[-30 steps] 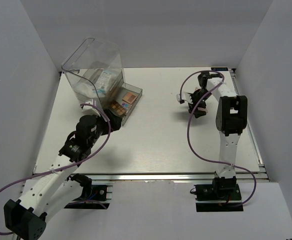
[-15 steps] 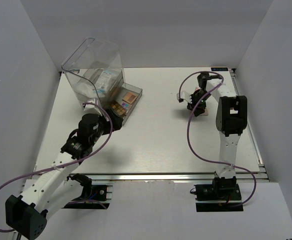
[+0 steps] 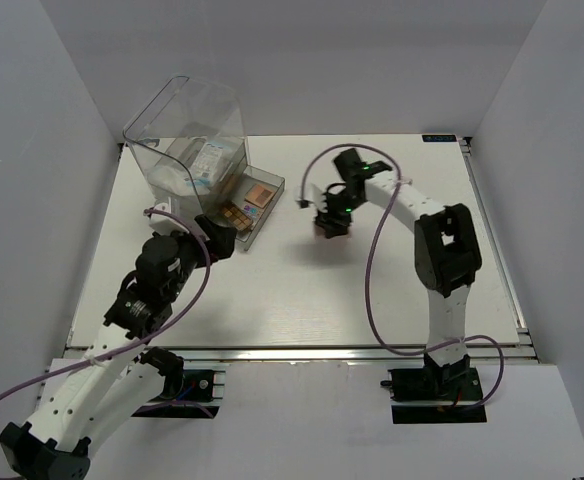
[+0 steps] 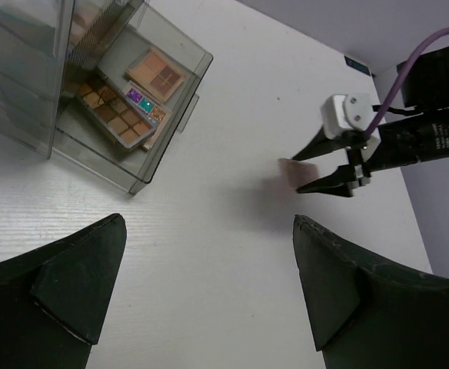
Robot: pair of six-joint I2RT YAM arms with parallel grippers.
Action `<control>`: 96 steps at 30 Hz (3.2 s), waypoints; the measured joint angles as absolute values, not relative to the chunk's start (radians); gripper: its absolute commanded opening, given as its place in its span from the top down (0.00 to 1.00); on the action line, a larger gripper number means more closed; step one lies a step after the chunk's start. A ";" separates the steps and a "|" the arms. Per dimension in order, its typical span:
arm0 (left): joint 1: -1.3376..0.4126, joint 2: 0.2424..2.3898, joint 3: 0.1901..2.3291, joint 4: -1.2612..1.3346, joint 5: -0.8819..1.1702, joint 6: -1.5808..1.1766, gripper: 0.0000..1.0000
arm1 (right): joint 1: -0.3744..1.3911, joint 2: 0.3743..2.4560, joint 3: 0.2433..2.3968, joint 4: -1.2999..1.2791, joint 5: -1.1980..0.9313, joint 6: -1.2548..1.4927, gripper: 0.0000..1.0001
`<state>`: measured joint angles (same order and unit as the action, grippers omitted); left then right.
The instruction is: Organize the makeup
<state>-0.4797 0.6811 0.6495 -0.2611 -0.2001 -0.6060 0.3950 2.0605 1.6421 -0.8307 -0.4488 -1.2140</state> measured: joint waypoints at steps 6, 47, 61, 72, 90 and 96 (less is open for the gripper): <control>-0.480 0.643 0.670 -0.263 -0.217 -0.602 0.02 | 0.681 2.060 1.765 -0.573 -0.477 -0.840 1.00; -0.480 0.552 0.661 -0.305 -0.287 -0.628 0.02 | 0.630 2.119 1.900 -0.118 -0.028 -0.609 0.35; -0.480 0.630 0.629 -0.235 -0.242 -0.628 0.02 | 0.030 2.161 1.800 -0.389 0.077 -0.140 0.11; -0.480 0.711 0.629 -0.206 -0.210 -0.629 0.02 | 0.044 2.286 1.956 -0.472 0.093 0.080 0.11; -0.480 0.750 0.636 -0.210 -0.201 -0.628 0.02 | 0.101 2.371 1.997 -0.465 0.260 0.156 0.11; -0.480 0.758 0.638 -0.215 -0.201 -0.628 0.02 | 0.115 2.373 1.958 -0.463 0.276 0.158 0.11</control>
<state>-0.4797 0.7582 0.6384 -0.2146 -0.2012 -0.6281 0.1146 2.3726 1.9579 -0.4633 0.2756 0.1581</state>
